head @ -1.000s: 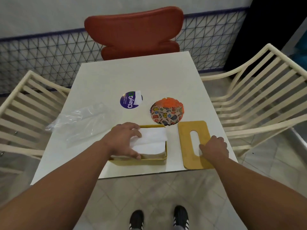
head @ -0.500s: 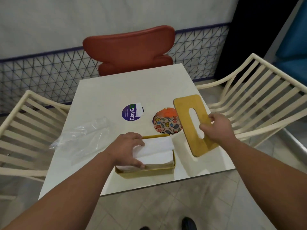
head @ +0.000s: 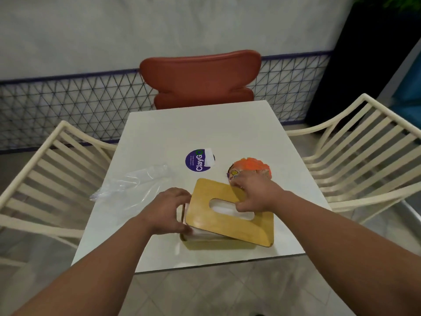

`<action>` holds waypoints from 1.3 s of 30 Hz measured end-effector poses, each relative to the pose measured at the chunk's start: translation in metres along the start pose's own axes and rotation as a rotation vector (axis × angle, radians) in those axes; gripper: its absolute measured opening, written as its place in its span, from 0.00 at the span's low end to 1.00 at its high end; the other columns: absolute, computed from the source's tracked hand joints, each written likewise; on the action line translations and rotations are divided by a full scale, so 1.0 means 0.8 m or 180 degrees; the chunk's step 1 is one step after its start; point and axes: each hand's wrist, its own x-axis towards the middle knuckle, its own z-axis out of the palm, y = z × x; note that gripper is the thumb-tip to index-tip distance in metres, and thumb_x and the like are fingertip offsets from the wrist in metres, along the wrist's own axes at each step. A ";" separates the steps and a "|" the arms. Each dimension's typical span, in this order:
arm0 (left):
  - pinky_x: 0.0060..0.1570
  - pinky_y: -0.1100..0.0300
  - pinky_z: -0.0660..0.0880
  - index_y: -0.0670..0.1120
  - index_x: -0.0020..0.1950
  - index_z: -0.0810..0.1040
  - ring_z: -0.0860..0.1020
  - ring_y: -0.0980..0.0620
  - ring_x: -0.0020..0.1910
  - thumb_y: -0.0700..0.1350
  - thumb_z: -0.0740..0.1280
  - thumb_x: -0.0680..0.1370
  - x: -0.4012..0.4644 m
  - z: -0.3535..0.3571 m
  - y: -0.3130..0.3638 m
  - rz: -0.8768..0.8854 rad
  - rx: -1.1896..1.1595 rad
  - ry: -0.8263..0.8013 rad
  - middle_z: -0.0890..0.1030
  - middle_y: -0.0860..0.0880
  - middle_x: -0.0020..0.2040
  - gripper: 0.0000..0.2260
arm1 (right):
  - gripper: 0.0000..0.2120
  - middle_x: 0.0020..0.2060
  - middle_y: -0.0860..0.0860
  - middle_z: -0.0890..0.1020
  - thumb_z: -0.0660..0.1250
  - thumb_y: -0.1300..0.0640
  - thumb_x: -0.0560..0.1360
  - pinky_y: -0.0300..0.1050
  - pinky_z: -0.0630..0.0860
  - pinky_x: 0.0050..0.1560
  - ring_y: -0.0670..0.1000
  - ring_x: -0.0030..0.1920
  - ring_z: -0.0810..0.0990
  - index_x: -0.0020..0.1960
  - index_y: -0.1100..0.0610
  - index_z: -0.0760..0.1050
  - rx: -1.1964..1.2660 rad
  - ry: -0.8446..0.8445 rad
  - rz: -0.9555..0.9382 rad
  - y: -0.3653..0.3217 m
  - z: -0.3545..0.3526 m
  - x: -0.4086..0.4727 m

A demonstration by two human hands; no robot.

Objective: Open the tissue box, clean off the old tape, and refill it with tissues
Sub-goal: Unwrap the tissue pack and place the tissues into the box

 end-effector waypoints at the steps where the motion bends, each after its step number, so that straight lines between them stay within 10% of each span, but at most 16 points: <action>1: 0.66 0.60 0.62 0.55 0.63 0.75 0.65 0.54 0.68 0.59 0.71 0.60 -0.005 -0.001 -0.008 -0.0037 -0.0082 -0.0003 0.71 0.55 0.67 0.31 | 0.29 0.48 0.49 0.75 0.65 0.41 0.60 0.48 0.76 0.48 0.53 0.50 0.76 0.58 0.52 0.76 -0.0029 -0.0037 -0.0026 -0.003 0.002 0.005; 8: 0.55 0.55 0.73 0.51 0.53 0.77 0.77 0.50 0.54 0.46 0.62 0.77 -0.007 -0.019 -0.003 -0.0986 -0.1661 0.1036 0.78 0.51 0.54 0.08 | 0.28 0.52 0.49 0.75 0.70 0.45 0.67 0.42 0.68 0.46 0.52 0.54 0.74 0.64 0.53 0.75 -0.0278 -0.0030 -0.0403 -0.020 0.003 0.035; 14: 0.55 0.57 0.73 0.52 0.70 0.68 0.75 0.48 0.58 0.55 0.71 0.73 0.032 -0.026 0.037 -0.1486 -0.1502 0.0585 0.74 0.50 0.61 0.27 | 0.29 0.56 0.50 0.75 0.70 0.46 0.69 0.44 0.72 0.50 0.51 0.55 0.74 0.68 0.52 0.72 -0.0382 -0.0037 -0.0509 -0.031 -0.007 0.051; 19: 0.53 0.54 0.76 0.49 0.57 0.77 0.76 0.49 0.52 0.44 0.63 0.79 0.045 -0.015 0.040 -0.1850 -0.2154 0.0725 0.78 0.48 0.55 0.08 | 0.30 0.60 0.50 0.74 0.70 0.47 0.70 0.43 0.71 0.54 0.51 0.59 0.73 0.70 0.51 0.71 -0.0387 -0.0130 -0.0482 -0.024 -0.001 0.054; 25: 0.40 0.58 0.74 0.45 0.50 0.80 0.77 0.48 0.46 0.39 0.62 0.80 0.048 -0.011 0.027 -0.1979 -0.2907 0.0776 0.80 0.45 0.50 0.07 | 0.33 0.64 0.51 0.73 0.71 0.48 0.70 0.43 0.69 0.60 0.51 0.63 0.71 0.73 0.52 0.67 -0.0111 -0.0144 -0.0360 -0.012 0.003 0.053; 39: 0.55 0.54 0.74 0.46 0.63 0.77 0.75 0.48 0.55 0.46 0.66 0.79 0.057 0.011 0.023 -0.1946 -0.1723 0.0634 0.78 0.46 0.59 0.13 | 0.27 0.63 0.51 0.72 0.69 0.47 0.74 0.44 0.67 0.60 0.52 0.64 0.69 0.71 0.52 0.70 -0.0099 -0.0305 -0.0200 0.014 0.032 0.043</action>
